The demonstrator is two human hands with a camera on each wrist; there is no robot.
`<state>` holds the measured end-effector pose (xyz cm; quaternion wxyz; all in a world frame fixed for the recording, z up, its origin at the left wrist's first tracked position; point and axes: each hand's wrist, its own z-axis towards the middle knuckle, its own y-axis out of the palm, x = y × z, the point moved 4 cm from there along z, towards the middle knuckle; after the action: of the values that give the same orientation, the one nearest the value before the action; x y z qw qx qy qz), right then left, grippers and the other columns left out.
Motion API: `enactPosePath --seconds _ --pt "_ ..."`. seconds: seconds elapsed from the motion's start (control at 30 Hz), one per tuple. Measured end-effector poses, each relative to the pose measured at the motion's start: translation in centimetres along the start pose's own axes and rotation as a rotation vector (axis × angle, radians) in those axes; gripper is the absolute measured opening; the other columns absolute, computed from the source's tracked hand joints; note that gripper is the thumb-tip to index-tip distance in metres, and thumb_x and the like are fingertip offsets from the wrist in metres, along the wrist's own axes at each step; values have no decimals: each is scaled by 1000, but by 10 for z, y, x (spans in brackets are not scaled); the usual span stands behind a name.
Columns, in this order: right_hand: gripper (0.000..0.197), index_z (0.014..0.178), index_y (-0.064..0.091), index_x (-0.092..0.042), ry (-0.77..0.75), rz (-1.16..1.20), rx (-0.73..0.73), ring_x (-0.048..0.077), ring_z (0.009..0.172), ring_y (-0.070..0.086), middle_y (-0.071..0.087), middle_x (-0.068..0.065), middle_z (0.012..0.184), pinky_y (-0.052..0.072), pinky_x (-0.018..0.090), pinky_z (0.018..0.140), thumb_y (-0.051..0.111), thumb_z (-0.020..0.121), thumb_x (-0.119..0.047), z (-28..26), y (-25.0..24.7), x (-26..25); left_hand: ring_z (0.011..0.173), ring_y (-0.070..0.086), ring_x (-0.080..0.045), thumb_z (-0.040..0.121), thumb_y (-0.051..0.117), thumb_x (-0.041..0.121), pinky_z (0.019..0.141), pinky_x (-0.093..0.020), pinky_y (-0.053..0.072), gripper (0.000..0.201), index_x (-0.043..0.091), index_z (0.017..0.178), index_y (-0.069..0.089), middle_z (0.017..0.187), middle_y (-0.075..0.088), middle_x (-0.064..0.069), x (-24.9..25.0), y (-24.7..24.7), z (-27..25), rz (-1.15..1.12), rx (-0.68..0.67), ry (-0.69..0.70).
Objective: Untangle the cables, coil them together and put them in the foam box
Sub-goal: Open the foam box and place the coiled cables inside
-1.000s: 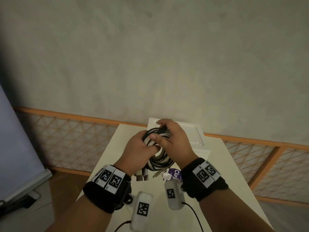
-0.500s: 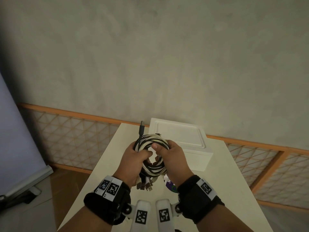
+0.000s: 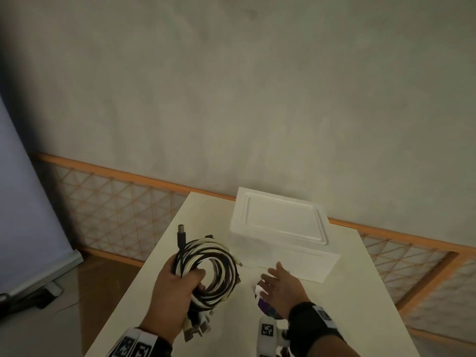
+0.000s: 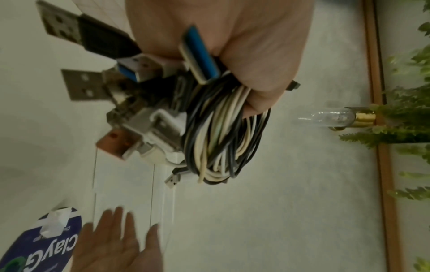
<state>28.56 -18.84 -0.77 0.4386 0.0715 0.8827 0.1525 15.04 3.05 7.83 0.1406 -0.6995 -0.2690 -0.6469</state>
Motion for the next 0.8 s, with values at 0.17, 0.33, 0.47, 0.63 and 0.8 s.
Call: enactPosePath --seconds 0.17,0.33,0.47,0.63,0.8 --pt "27 70 49 -15 131 3 282 11 65 48 50 1 74 42 23 65 44 95 -24 48 -25 -1 63 55 -28 82 62 -8 77 -49 50 21 11 91 64 55 60 -6 3 -10 2 -84 76 -11" --pt "7 84 47 -9 63 42 281 23 73 53 50 9 86 55 27 52 47 91 -6 79 -25 -11 51 55 -21 78 63 -17 63 -39 49 34 13 94 64 55 60 -8 13 -15 3 -142 119 32" --pt "2 92 51 -5 54 114 275 23 69 49 50 10 83 48 38 76 50 90 -4 96 -21 -19 48 57 -20 62 75 -6 60 -37 48 43 17 97 65 58 62 -8 16 -17 7 -150 129 53" --pt "8 88 54 -1 66 156 324 29 69 45 49 15 80 44 39 68 54 80 0 87 -29 4 54 60 -22 78 65 -14 64 -41 50 32 13 96 65 62 64 -7 10 -16 8 -91 116 26" --pt "15 93 53 -1 124 185 249 37 86 52 52 19 92 50 45 80 47 83 8 41 -47 44 60 61 -22 62 71 8 68 -42 52 31 31 83 70 67 66 -7 8 -4 4 -70 59 -2"
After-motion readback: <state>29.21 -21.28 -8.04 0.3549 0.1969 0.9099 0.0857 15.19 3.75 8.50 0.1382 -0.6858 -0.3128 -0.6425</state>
